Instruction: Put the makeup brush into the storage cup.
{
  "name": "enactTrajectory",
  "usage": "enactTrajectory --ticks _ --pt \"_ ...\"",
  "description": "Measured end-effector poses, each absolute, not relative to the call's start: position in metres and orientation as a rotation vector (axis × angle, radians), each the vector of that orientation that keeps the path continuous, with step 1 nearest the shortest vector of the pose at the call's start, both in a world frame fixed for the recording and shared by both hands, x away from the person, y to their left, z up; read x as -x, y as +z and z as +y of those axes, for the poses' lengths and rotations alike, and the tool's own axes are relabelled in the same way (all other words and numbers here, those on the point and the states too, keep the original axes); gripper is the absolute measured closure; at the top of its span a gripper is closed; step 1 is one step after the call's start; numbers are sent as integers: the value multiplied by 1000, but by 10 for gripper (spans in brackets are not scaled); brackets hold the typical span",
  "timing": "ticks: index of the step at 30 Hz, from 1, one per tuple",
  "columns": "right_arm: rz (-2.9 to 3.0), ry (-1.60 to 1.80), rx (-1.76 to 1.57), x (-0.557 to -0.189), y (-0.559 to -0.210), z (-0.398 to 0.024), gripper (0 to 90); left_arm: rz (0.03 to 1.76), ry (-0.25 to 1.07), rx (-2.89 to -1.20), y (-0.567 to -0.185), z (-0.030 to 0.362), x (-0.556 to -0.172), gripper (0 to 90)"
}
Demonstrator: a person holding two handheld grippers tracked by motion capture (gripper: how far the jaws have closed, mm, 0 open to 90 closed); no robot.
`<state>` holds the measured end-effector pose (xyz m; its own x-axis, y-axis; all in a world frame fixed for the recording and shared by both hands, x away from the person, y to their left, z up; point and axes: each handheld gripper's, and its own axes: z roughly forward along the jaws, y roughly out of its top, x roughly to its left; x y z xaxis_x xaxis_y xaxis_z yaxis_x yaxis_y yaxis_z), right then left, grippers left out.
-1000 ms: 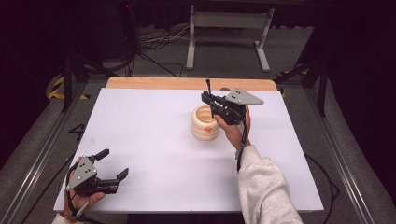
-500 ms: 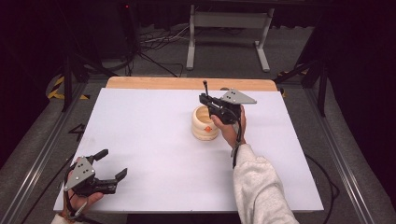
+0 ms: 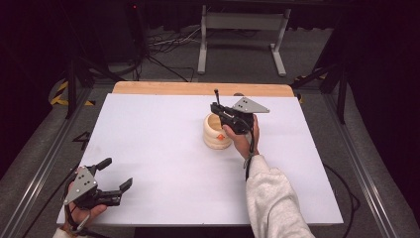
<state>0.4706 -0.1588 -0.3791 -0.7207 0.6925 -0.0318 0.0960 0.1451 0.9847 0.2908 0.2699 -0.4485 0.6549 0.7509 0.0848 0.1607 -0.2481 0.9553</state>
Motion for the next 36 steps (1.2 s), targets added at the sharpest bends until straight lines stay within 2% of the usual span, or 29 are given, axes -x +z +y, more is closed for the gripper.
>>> enactTrajectory --ticks 21,24,30,34,36 --pt "1951 1602 -761 -467 -381 -166 817 735 639 -1774 -449 267 -291 76" --pt "1946 1607 -762 -467 -380 -168 739 737 638 -1771 -449 267 -291 76" --pt "1953 1582 -754 -464 -377 -171 649 737 636 -1774 -449 267 -291 76" --pt "1947 1576 -760 -463 -375 -173 544 737 636 -1779 -449 267 -292 76" --pt "1954 1571 -756 -461 -374 -173 533 737 632 -1782 -450 267 -292 76"
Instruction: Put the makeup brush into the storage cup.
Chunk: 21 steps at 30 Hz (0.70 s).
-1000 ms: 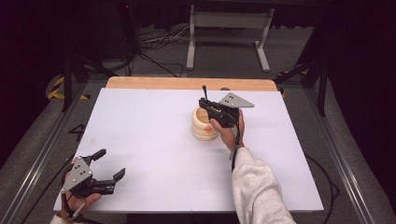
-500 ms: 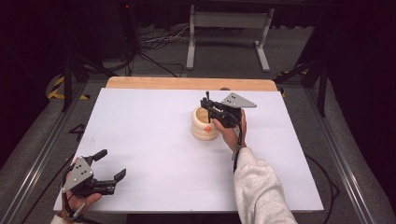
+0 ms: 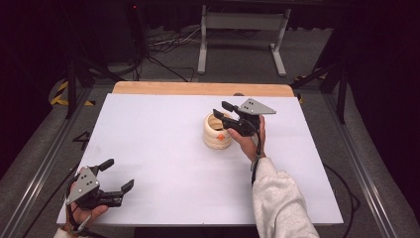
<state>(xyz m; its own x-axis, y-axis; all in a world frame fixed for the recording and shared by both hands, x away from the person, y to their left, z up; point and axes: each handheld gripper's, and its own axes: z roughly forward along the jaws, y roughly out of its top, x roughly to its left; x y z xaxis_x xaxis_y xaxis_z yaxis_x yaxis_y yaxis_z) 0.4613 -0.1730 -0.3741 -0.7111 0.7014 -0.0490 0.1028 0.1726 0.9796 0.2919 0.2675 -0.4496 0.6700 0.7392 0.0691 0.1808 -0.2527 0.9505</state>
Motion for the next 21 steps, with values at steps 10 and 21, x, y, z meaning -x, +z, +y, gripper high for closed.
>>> enactTrajectory --ticks 10,21 --pt "1965 1504 -723 -454 -368 -175 417 739 636 -1786 -449 267 -292 76" --pt "1955 1426 -694 -445 -361 -185 318 737 649 -1780 -449 266 -292 76"
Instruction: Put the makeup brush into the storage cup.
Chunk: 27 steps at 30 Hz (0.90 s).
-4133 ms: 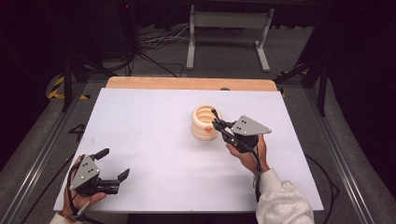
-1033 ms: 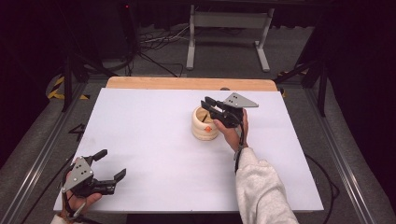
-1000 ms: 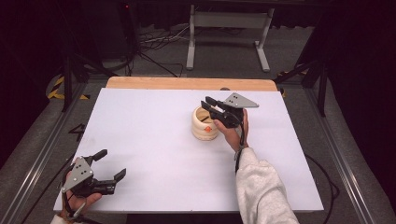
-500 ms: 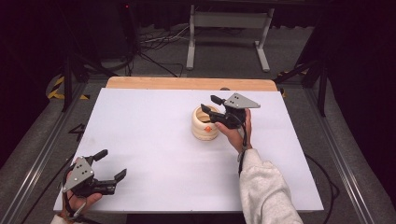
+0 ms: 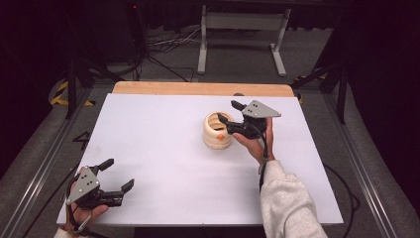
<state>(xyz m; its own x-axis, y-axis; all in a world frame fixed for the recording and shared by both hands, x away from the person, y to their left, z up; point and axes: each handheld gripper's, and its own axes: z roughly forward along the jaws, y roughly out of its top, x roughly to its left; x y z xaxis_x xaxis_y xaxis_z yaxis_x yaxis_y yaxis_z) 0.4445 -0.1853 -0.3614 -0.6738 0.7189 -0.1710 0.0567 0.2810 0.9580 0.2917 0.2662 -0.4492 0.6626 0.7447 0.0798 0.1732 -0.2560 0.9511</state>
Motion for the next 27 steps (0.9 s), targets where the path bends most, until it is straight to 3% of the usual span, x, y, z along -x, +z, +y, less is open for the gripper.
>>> enactTrajectory --ticks 16,27 --pt "1905 1345 -729 -433 -358 -195 97 732 646 -1797 -449 265 -292 76" --pt "1901 1300 -720 -426 -356 -199 75 729 649 -1798 -449 265 -291 76"
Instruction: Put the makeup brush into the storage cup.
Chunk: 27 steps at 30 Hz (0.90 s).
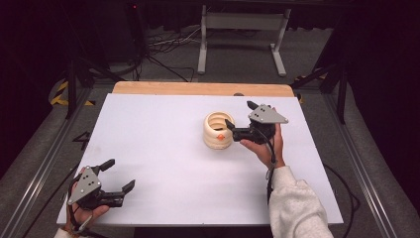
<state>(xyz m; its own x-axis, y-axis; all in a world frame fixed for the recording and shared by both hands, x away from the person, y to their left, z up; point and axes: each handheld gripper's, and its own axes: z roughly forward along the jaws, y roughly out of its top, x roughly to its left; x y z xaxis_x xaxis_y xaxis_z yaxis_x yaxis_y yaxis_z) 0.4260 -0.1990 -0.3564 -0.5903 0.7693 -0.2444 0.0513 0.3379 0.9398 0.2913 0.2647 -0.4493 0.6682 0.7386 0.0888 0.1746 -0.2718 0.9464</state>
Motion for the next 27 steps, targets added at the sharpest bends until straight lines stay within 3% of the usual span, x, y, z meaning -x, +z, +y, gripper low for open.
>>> enactTrajectory --ticks 27 --pt "1864 1180 -627 -399 -351 -208 69 731 661 -1799 -449 264 -291 76"
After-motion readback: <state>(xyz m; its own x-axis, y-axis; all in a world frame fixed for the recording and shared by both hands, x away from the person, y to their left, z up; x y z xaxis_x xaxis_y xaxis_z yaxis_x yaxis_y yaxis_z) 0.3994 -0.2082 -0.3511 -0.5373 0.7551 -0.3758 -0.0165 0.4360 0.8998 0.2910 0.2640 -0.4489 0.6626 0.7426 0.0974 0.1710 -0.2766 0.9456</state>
